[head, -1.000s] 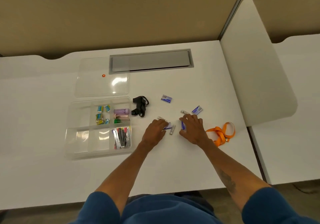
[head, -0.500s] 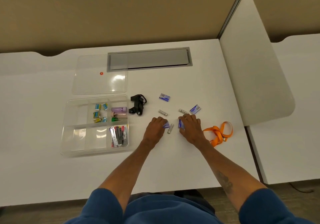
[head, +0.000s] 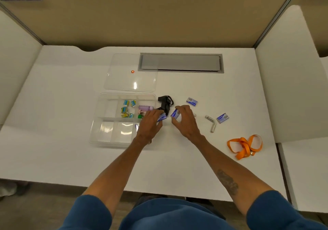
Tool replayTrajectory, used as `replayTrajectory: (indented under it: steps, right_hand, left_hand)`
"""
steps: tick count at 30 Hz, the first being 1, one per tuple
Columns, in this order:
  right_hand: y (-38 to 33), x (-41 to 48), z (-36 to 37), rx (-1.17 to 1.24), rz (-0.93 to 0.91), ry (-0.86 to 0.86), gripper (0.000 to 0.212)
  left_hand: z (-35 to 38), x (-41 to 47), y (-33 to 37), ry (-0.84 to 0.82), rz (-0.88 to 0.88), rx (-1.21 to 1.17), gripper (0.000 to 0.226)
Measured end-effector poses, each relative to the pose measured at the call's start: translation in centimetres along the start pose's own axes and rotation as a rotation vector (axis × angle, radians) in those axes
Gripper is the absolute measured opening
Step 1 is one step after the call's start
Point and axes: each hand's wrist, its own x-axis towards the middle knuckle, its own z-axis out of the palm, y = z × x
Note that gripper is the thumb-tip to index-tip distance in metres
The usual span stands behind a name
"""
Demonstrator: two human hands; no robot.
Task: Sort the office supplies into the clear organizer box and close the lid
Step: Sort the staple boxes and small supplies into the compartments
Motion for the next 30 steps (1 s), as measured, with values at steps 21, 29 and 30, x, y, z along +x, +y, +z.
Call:
replayTrajectory:
  steps: [21,29,30]
  right_hand:
    - [-12.8,-0.4,14.1,-0.362,-0.354,-0.319,0.056]
    - [-12.3,-0.6,14.5,-0.478,-0.374,-0.413,0.054]
    - [-12.2,-0.6,14.1,-0.425,-0.365,-0.385,0.051]
  left_hand:
    - [-8.8,-8.5,-13.4,-0.273,-0.182,0.278,0.047]
    - [-8.9,-7.2,-12.9,-0.120,-0.222,0.226,0.035]
    - [-8.6,-6.8,-12.6,-0.061,-0.209,0.208,0.030]
